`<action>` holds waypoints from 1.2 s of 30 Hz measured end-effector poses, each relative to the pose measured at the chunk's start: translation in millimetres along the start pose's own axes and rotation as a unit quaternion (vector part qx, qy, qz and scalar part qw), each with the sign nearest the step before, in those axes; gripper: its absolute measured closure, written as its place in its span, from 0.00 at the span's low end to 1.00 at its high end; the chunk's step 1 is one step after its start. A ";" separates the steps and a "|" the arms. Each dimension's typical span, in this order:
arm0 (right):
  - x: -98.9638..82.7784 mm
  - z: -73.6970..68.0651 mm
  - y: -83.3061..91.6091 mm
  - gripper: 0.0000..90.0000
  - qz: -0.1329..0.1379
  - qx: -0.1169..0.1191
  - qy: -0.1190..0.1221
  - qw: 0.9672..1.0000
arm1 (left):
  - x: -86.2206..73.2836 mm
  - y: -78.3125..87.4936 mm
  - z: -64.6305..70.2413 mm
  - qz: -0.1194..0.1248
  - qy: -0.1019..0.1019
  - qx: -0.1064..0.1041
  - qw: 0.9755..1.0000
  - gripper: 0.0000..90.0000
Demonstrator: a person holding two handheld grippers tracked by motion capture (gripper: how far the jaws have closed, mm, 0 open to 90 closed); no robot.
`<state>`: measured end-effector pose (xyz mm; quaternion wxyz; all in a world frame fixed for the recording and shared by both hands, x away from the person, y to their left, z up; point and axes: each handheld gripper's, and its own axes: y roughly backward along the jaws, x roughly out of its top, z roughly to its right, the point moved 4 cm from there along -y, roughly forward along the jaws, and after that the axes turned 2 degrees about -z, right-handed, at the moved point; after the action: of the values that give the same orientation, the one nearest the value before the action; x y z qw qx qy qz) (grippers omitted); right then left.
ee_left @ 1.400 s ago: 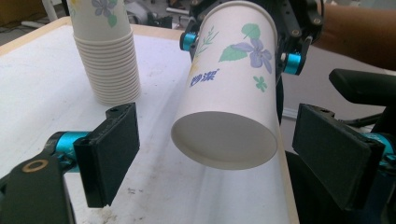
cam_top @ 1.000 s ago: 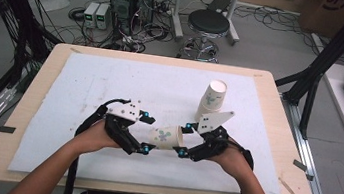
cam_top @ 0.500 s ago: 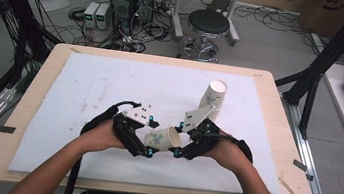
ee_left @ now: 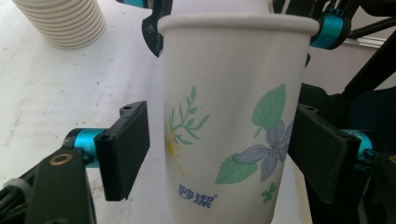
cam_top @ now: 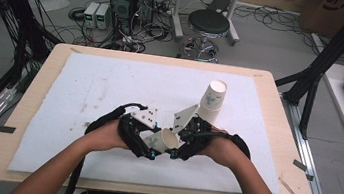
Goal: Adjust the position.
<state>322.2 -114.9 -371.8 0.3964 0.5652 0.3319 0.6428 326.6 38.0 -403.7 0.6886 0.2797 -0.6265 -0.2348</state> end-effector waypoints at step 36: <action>-64.2 7.6 37.1 0.23 0.236 -0.103 -0.186 0.948 | -50.6 32.2 -13.1 0.168 0.092 0.098 0.977 0.40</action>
<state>327.8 -189.1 -368.0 0.3443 0.6929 0.0411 0.6322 333.5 96.9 -419.6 0.7420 0.2569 -0.6187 -0.0270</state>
